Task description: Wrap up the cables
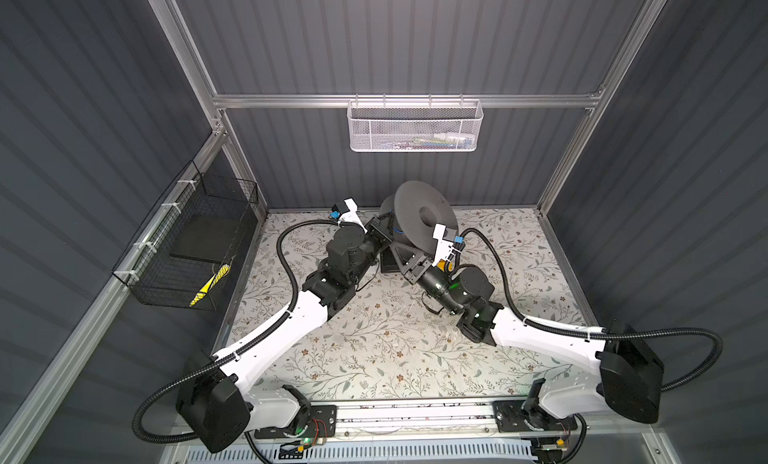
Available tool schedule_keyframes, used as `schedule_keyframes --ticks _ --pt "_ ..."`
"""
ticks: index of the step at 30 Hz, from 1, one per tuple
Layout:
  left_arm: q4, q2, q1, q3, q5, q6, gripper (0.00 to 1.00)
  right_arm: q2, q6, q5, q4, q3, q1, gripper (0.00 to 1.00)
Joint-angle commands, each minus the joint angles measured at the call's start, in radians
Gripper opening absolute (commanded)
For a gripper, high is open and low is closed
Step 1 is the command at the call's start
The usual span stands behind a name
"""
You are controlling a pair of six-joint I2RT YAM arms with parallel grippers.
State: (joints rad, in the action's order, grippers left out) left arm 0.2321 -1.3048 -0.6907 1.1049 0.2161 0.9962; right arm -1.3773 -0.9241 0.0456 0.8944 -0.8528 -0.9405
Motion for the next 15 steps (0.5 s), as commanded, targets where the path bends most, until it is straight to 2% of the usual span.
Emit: schedule_keyframes --ticks 1,4,7,11,15 --pt "-0.081 -0.01 -0.003 0.042 -0.038 -0.068 0.0 0.066 0.018 -0.1 -0.031 0.006 -0.018 0.27" --pt "-0.079 -0.011 0.017 0.041 -0.042 -0.066 0.0 0.129 0.041 -0.12 -0.147 0.047 -0.018 0.43" --pt "-0.079 -0.016 0.067 0.032 -0.097 -0.052 0.0 0.234 0.089 -0.127 -0.31 0.106 -0.018 0.56" --pt "-0.009 -0.017 0.157 -0.034 -0.24 -0.014 0.0 0.43 0.168 -0.098 -0.579 0.182 -0.018 0.59" --pt "0.014 -0.017 0.186 -0.091 -0.355 -0.047 0.0 0.636 0.242 -0.03 -0.911 0.199 -0.018 0.64"
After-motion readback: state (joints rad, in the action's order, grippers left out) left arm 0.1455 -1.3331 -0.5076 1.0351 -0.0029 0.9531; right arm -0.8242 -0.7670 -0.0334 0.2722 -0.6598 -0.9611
